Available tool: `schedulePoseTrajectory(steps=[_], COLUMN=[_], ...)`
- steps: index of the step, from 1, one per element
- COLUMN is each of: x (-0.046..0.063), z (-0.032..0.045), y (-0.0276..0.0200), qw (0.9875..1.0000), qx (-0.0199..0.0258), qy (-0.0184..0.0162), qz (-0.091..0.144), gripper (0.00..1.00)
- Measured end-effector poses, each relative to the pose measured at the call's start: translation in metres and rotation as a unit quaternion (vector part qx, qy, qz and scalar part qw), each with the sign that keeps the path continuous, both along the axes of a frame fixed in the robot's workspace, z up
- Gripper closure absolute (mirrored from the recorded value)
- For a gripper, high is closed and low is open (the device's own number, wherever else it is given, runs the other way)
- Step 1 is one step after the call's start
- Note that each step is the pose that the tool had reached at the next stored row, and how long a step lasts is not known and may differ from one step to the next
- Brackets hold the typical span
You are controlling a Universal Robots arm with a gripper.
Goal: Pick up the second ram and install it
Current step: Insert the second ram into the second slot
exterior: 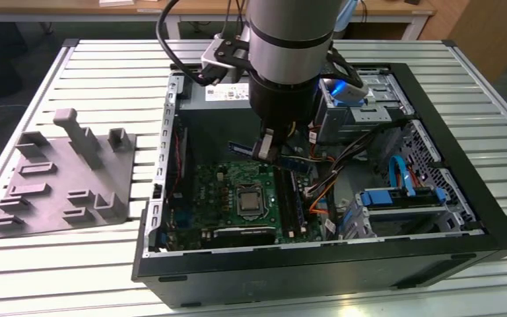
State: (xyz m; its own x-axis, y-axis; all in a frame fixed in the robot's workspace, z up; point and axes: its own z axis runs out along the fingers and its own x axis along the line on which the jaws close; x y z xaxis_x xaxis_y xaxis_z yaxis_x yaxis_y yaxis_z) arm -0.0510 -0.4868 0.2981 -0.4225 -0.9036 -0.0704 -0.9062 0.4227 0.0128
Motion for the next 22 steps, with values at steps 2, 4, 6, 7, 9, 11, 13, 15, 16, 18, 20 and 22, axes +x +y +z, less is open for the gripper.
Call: schedulePoseTrajectory(steps=[2,4,6,7,9,11,13,15,16,18,20,22], x=[0.0000,0.0000,0.0000,0.0000,0.0000,0.0000,0.0000,0.0000,0.0000,0.0000,0.0000,0.0000], z=[-0.0001,-0.0002,-0.0003,-0.0003,-0.0004,-0.0005,-0.0005,-0.0006,-0.0007,-0.0007,-0.0008,-0.0009], y=[0.0000,0.0000,0.0000,0.0000,0.0000,0.0000,0.0000,0.0000,0.0000,0.0000,0.0000,0.0000], qw=[1.0000,1.0000,1.0000,1.0000,1.0000,0.9999,0.9999,0.9999,0.9999,0.9998,0.9998,0.9998], qx=[0.0000,-0.0001,-0.0001,-0.0001,-0.0001,-0.0001,-0.0001,-0.0001,-0.0002,-0.0002,-0.0002,-0.0002], qy=[0.0000,0.0000,0.0000,0.0000,0.0000,0.0000,0.0000,0.0000,0.0000,0.0000,0.0000,0.0000], qz=[-0.002,-0.004,-0.006,-0.007,-0.009,-0.011,-0.013,-0.015,-0.016,-0.017,-0.019,-0.021], gripper=[0.86,0.86,0.86,0.86,0.86,0.86,0.86,0.86,0.86,0.86,0.86,0.86])
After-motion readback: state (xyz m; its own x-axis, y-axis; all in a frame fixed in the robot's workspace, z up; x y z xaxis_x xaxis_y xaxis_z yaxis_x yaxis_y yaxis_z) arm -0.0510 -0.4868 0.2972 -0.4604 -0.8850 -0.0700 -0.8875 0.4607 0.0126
